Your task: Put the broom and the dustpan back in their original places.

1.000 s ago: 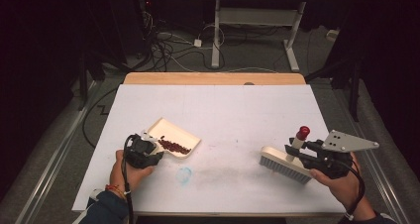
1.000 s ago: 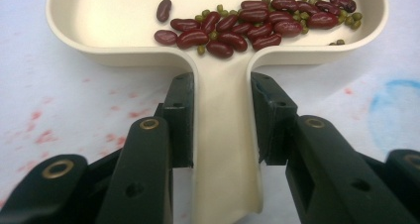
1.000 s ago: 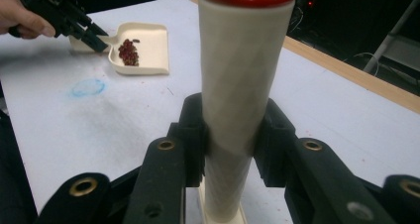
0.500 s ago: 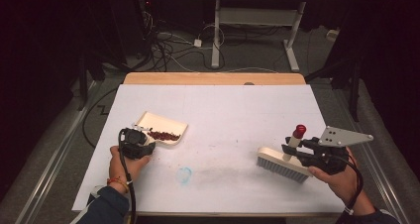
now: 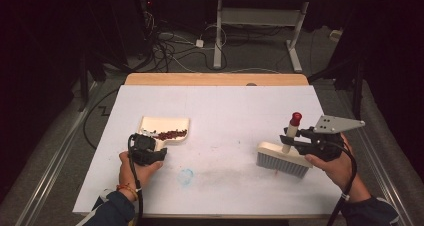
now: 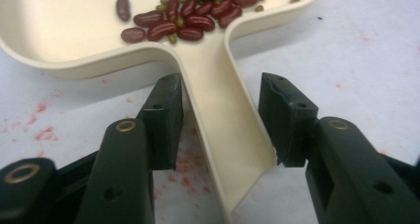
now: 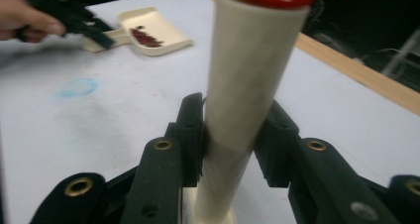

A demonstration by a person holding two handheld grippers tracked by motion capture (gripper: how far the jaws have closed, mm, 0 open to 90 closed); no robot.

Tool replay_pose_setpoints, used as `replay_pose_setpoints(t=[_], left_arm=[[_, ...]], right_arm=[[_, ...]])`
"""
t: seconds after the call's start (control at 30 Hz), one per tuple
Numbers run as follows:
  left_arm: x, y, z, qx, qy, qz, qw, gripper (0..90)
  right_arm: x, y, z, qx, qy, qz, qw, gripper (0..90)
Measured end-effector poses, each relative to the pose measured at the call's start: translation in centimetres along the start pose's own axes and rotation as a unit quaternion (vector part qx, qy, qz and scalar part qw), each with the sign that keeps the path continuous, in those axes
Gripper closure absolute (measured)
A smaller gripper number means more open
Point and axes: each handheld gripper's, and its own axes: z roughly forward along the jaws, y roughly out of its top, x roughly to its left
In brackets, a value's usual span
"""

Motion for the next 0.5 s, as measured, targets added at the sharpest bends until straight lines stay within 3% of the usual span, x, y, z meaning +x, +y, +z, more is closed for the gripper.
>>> replay_pose_setpoints(t=[0.17, 0.23, 0.27, 0.33, 0.4, 0.5], left_arm=[[0.2, -0.3, -0.7, -0.023, 0.003, 0.024, 0.9994, 44.6], [0.2, -0.5, -1.1, -0.038, -0.005, 0.034, 0.9987, 42.1], [0.2, -0.6, -1.3, -0.049, -0.013, 0.048, 0.9976, 40.0], [-0.2, -1.0, -1.8, -0.074, -0.015, 0.089, 0.9932, 34.9], [-0.7, -1.6, -2.3, -0.102, -0.017, 0.119, 0.9875, 29.4], [-1.4, -2.4, -3.1, -0.126, -0.020, 0.158, 0.9791, 25.8]], right_arm=[[-2.3, 0.2, 1.5, 0.002, -0.008, 0.011, 0.9999, 64.3], [-3.1, 0.2, 2.2, 0.002, -0.011, 0.023, 0.9997, 63.3], [-3.4, 0.2, 2.4, 0.004, -0.014, 0.028, 0.9995, 62.9], [-4.1, 0.2, 3.0, 0.009, -0.022, 0.036, 0.9991, 61.8], [-4.5, 0.1, 3.6, 0.015, -0.029, 0.044, 0.9985, 61.0], [-5.1, 0.2, 4.5, 0.029, -0.058, 0.051, 0.9966, 58.8]])
